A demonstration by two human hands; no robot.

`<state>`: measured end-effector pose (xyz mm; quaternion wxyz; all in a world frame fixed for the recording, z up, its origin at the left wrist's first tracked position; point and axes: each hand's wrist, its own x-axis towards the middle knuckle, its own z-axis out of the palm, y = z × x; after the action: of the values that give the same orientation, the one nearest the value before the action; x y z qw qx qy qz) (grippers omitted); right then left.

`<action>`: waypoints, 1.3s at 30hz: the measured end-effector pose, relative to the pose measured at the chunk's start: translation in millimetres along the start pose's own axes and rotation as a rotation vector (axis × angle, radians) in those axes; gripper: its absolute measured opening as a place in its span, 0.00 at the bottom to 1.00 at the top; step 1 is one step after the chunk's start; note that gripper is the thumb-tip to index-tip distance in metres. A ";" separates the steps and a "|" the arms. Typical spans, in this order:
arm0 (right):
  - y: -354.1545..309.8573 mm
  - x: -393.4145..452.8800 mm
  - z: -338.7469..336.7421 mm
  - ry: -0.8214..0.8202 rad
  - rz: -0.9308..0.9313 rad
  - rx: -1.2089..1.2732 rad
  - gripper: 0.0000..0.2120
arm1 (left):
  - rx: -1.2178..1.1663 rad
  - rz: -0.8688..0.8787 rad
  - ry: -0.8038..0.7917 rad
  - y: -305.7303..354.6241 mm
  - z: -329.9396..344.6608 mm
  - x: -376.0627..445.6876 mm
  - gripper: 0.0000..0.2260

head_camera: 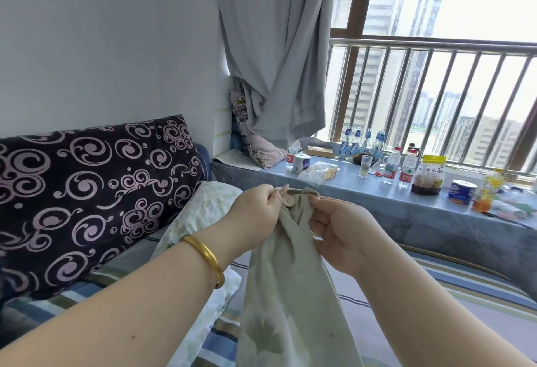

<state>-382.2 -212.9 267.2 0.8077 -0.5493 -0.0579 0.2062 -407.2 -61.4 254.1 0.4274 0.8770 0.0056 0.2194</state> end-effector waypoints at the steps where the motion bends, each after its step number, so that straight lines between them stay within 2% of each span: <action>1: -0.2 -0.5 -0.2 -0.019 -0.006 -0.016 0.10 | 0.019 0.024 0.000 1.0 -0.1 -0.3 0.20; 10: -3.1 -3.6 -0.9 -0.088 -0.041 -0.054 0.10 | 0.202 0.180 0.098 3.9 1.4 -2.9 0.20; 13: -3.5 -4.1 0.5 -0.082 -0.003 -0.013 0.17 | 0.243 0.205 0.119 4.4 2.3 -3.3 0.20; 16: -3.7 -3.1 1.7 -0.006 0.026 0.053 0.23 | 0.254 0.245 0.126 5.4 3.8 -3.8 0.20; 22: 6.8 0.0 4.8 -0.058 0.006 0.141 0.09 | 0.201 0.294 0.141 2.5 10.0 -5.4 0.19; 27: 12.9 3.4 4.0 -0.089 -0.014 0.138 0.14 | 0.073 0.319 0.156 -0.2 12.1 -5.6 0.19; 29: 13.9 1.5 5.3 -0.076 -0.033 0.091 0.11 | 0.017 0.311 0.136 -0.9 11.7 -4.6 0.19; 32: 14.0 0.3 4.5 0.013 -0.127 -0.068 0.08 | -0.063 0.176 0.040 0.6 8.9 -1.2 0.19; 36: 15.1 1.6 3.9 0.324 -0.504 -0.766 0.08 | -0.215 -0.140 -0.036 7.9 11.5 0.4 0.29; 39: 16.6 -0.3 6.7 0.384 -0.681 -1.058 0.05 | -0.246 -0.247 -0.012 8.2 14.9 2.6 0.25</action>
<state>-389.1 -202.1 254.7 0.4447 -0.8503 -0.1770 -0.2188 -400.5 -77.2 253.3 0.5554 0.8119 0.0837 0.1591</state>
